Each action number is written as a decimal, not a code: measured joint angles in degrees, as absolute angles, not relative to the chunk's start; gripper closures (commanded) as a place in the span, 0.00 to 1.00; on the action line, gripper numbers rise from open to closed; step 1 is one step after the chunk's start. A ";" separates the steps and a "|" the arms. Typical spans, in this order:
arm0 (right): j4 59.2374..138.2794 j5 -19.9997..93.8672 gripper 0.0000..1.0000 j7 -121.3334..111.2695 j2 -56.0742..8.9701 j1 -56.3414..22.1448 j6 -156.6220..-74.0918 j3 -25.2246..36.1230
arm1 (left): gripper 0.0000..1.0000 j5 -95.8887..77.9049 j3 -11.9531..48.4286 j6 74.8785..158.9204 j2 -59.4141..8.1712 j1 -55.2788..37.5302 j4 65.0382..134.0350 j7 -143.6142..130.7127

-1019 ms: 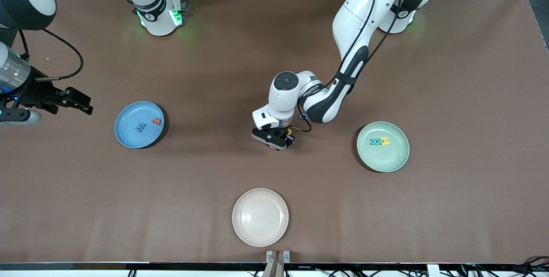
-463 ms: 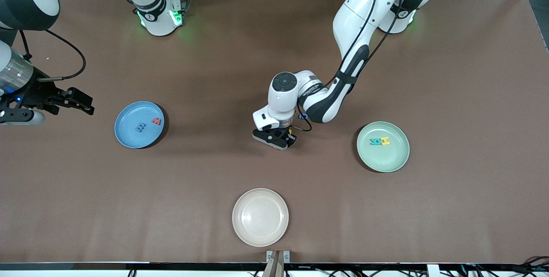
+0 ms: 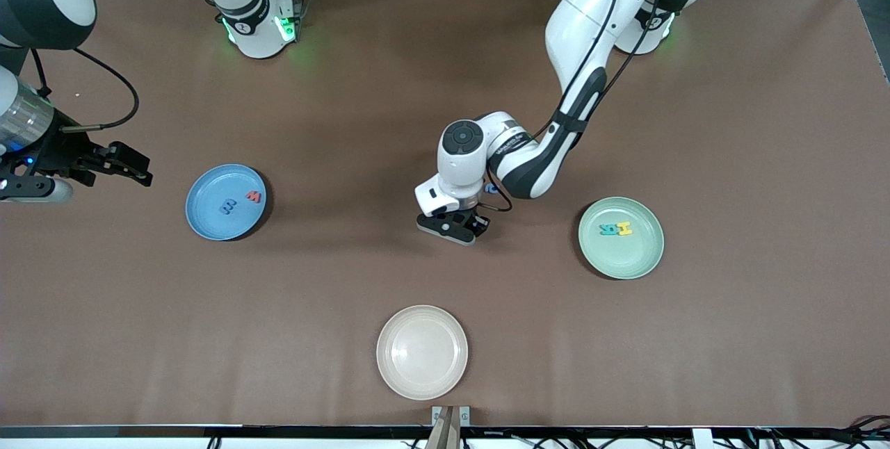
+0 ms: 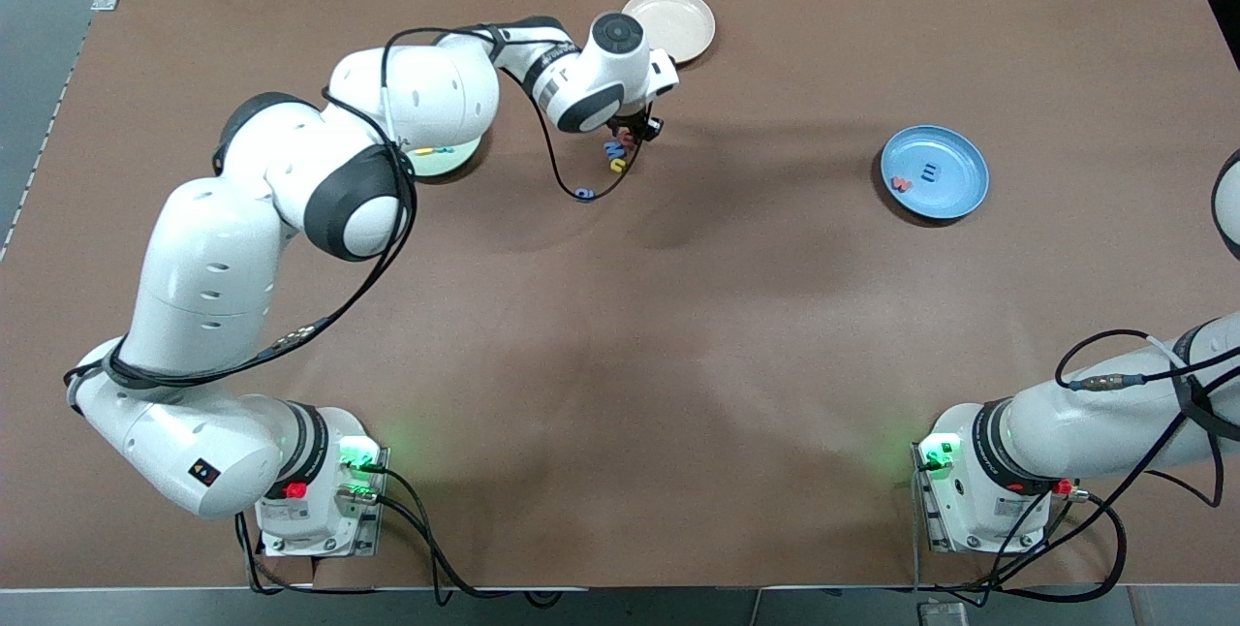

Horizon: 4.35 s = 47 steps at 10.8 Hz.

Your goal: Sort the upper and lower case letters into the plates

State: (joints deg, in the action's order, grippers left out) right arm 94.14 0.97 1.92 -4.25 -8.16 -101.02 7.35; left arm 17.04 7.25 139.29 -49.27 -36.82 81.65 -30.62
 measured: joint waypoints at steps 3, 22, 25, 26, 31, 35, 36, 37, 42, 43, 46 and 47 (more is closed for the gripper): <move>94.13 0.97 0.00 1.88 -4.29 -7.89 -100.95 7.21 | 0.76 14.46 7.41 134.72 -46.58 -34.41 81.54 -21.92; 91.10 1.07 0.00 15.31 -11.26 -10.39 -101.46 -12.50 | 0.00 14.01 34.54 125.15 -31.59 21.14 110.71 24.64; 90.27 1.06 0.00 16.77 -14.32 -11.36 -107.65 -14.34 | 0.00 14.01 35.31 125.26 -31.50 21.19 110.72 24.65; 90.12 1.04 0.00 16.88 -14.98 -11.68 -108.35 -14.85 | 0.00 14.01 35.61 125.26 -31.45 21.18 110.72 24.65; 89.83 0.99 0.00 18.85 -17.86 -14.56 -113.26 -15.80 | 0.00 14.01 35.71 125.28 -31.31 21.31 110.72 24.65; 89.80 0.70 0.00 19.67 -21.51 -16.61 -117.73 -15.94 | 0.00 14.01 36.25 125.86 -31.28 21.06 110.72 24.53; 89.81 0.70 0.00 20.20 -22.94 -17.08 -119.97 -15.97 | 0.00 14.01 36.86 126.12 -31.28 20.99 110.72 23.51; 89.79 0.70 0.00 21.76 -24.66 -17.58 -122.72 -16.00 | 0.00 14.00 37.61 126.67 -31.30 20.73 110.73 21.31; 87.46 -6.58 0.00 38.59 -34.40 -25.25 -131.28 -16.24 | 0.00 13.99 38.59 131.04 -31.97 11.31 110.89 2.41; 86.40 -7.91 0.00 42.37 -35.98 -26.66 -131.46 -16.23 | 0.00 13.99 38.58 131.15 -32.09 9.65 110.89 -1.34; 85.29 -10.24 0.00 50.25 -38.81 -29.51 -131.75 -16.19 | 0.00 14.29 38.32 131.23 -32.19 8.46 110.89 -4.67; 85.09 -11.81 0.00 52.53 -39.75 -30.50 -132.26 -16.17 | 0.00 14.80 38.07 131.25 -32.25 8.64 110.89 -4.65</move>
State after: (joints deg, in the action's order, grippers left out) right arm 85.09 -11.81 52.53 -39.75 -30.50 -132.26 -16.17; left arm 14.80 38.07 131.25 -32.25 8.64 110.89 -4.65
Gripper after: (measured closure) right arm 0.000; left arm 0.000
